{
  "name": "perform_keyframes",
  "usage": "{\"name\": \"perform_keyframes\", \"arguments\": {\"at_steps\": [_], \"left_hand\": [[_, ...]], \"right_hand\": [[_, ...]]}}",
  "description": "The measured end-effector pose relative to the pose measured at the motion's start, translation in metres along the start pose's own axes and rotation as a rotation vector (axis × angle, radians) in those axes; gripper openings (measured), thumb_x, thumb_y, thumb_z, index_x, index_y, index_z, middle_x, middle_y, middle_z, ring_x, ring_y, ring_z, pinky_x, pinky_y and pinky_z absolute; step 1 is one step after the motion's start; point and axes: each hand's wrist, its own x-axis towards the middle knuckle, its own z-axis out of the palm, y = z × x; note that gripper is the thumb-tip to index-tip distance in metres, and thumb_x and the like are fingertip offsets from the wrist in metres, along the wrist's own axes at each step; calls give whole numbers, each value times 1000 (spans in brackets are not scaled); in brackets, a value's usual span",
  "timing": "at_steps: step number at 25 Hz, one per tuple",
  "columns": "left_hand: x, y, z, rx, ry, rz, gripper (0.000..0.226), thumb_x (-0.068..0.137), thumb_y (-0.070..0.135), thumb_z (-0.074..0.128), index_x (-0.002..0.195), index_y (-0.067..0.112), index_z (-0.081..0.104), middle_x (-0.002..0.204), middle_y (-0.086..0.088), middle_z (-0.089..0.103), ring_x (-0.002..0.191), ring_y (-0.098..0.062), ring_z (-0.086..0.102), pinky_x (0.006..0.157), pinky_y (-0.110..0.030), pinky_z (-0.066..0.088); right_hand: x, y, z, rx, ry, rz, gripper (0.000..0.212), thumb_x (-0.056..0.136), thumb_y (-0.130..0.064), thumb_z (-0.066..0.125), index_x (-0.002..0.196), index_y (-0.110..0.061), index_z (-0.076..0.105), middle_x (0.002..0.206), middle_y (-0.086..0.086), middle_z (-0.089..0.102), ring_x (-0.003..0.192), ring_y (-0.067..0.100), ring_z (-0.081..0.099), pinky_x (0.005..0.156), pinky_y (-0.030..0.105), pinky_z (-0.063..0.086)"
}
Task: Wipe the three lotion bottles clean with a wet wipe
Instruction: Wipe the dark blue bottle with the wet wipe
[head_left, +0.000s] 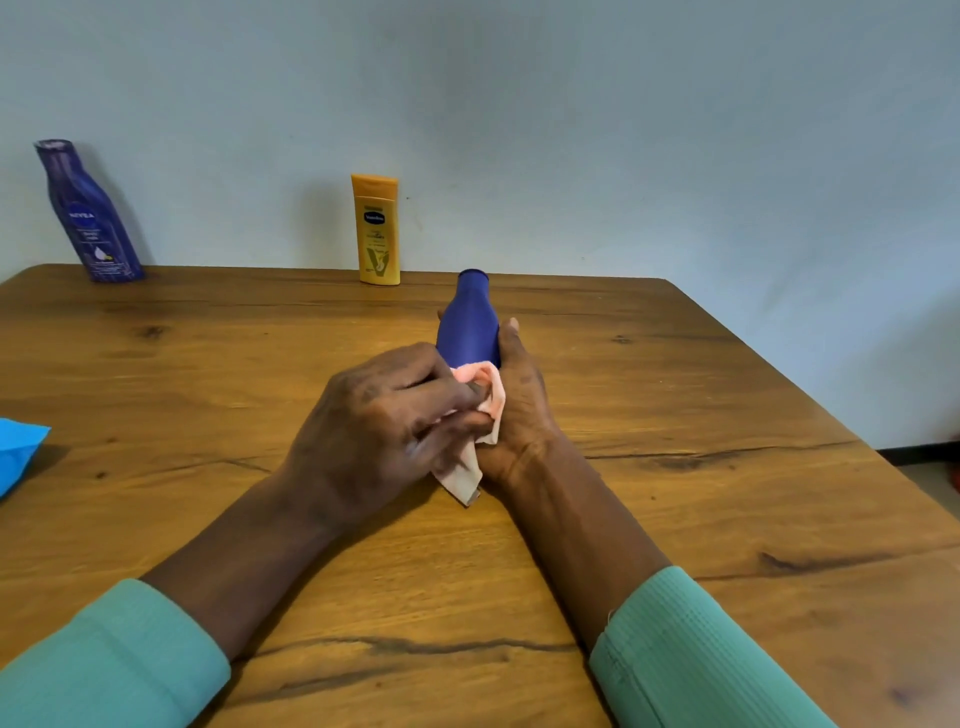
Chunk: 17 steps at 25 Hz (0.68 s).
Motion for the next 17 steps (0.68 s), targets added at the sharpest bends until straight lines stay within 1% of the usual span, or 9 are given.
{"name": "perform_keyframes", "arguments": {"at_steps": [1,3,5,8,10,12,13,15,17], "left_hand": [[-2,-3,-3,-38,24,-68,28,95,32,71,108,9,79,95,-5,72,81,-15,67,67,-30,56],[-5,-5,-8,-153,76,-233,32,90,35,74,111,12,78,98,-2,76,82,-10,70,68,-29,59],[-6,0,-9,-263,90,-331,32,87,40,70,111,19,75,96,8,76,84,-4,71,68,-25,58],[-5,6,-7,-415,116,-441,29,86,40,71,111,25,74,95,15,76,85,-4,73,67,-21,58],[-5,9,-5,-514,136,-551,32,83,39,74,111,24,76,97,12,78,86,-5,75,68,-22,60],[-4,10,-2,-564,127,-634,32,81,37,77,109,23,79,97,10,80,86,-7,76,70,-28,62],[-3,11,-1,-601,127,-680,29,82,35,78,107,21,80,95,8,81,85,-9,77,70,-31,63],[-2,9,1,-690,185,-817,27,82,34,78,102,17,82,91,4,82,83,-13,78,71,-34,64],[1,2,5,-755,296,-981,30,79,36,80,99,14,82,91,0,82,84,-17,79,73,-37,64]], "right_hand": [[2,-1,0,55,-3,-8,70,100,-67,53,95,0,68,67,13,67,49,23,67,46,29,57],[8,-2,-2,129,-3,-62,67,101,-65,52,120,-3,67,81,16,72,62,26,70,60,37,61],[14,-4,-7,46,21,-165,67,103,-64,48,131,-5,62,90,17,75,72,28,71,72,43,60],[21,-5,-13,-257,99,-428,64,103,-65,45,132,-10,60,93,14,73,83,29,69,83,46,59],[24,-5,-14,-413,87,-557,58,104,-63,45,125,-12,64,85,6,66,83,26,61,83,46,53],[24,-4,-14,-496,75,-562,51,107,-59,43,119,-14,65,76,-1,63,77,21,60,82,45,51],[22,-2,-12,-549,52,-557,48,109,-57,41,116,-16,64,75,-1,63,74,20,60,80,44,51],[23,5,-9,-738,-14,-596,43,112,-52,35,116,-19,62,83,6,63,77,24,62,77,44,53],[28,11,-10,-890,-75,-636,44,113,-51,33,124,-18,61,95,15,67,87,34,66,80,49,55]]}}
